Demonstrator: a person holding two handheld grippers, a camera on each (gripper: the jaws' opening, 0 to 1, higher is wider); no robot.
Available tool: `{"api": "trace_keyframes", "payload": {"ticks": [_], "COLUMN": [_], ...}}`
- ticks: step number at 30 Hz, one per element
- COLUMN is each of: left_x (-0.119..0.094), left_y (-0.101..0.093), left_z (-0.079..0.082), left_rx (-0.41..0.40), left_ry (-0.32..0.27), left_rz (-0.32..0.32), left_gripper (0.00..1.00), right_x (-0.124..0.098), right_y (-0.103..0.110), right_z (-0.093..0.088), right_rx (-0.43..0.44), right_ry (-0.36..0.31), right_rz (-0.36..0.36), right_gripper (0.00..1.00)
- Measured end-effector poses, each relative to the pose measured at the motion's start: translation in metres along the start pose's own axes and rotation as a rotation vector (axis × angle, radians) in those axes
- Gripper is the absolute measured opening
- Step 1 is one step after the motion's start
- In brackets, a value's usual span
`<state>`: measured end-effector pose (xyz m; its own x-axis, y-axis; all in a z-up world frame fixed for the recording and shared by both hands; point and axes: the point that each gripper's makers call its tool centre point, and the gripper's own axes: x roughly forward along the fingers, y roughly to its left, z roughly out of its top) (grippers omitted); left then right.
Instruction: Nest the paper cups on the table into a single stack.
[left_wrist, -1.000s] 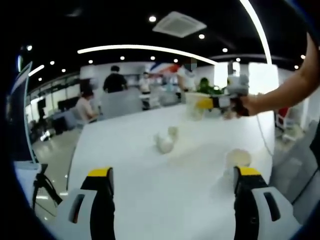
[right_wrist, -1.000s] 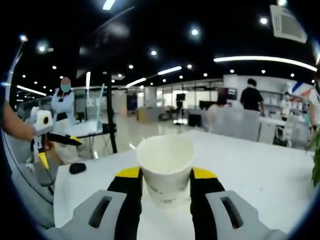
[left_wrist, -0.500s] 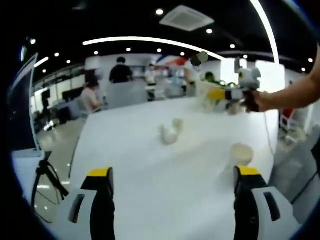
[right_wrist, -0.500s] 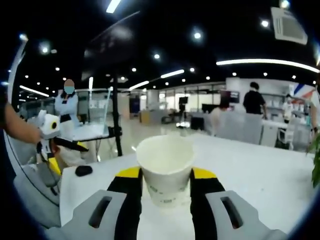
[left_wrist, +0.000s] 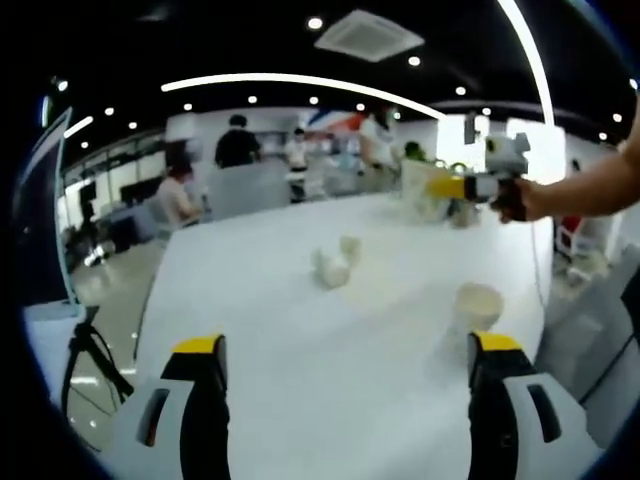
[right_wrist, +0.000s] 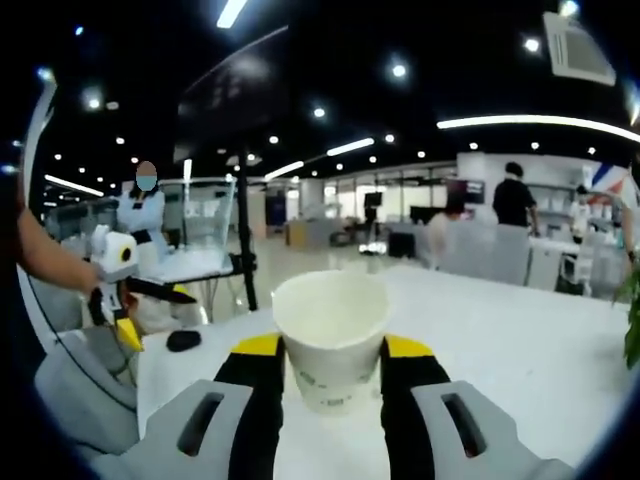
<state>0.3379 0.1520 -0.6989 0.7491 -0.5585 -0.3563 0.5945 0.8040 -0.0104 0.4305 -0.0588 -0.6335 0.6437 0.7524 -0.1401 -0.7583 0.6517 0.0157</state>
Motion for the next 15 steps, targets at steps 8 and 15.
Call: {"api": "trace_keyframes", "payload": {"ticks": [8,15], "left_x": [-0.001,-0.002], "left_y": [0.001,0.0], "left_z": [0.0,-0.001], "left_rx": [-0.001,-0.005], "left_ry": [-0.002,-0.007], "left_rz": [0.001,0.002], "left_gripper": [0.98,0.98], "right_x": [-0.004,-0.006], "right_y": [0.015,0.025], "right_z": [-0.002,0.002], "right_rx": [0.002,0.007], "right_ry": [0.012,0.006], "right_rz": [0.034,0.056], "right_gripper": [0.34,0.34]}}
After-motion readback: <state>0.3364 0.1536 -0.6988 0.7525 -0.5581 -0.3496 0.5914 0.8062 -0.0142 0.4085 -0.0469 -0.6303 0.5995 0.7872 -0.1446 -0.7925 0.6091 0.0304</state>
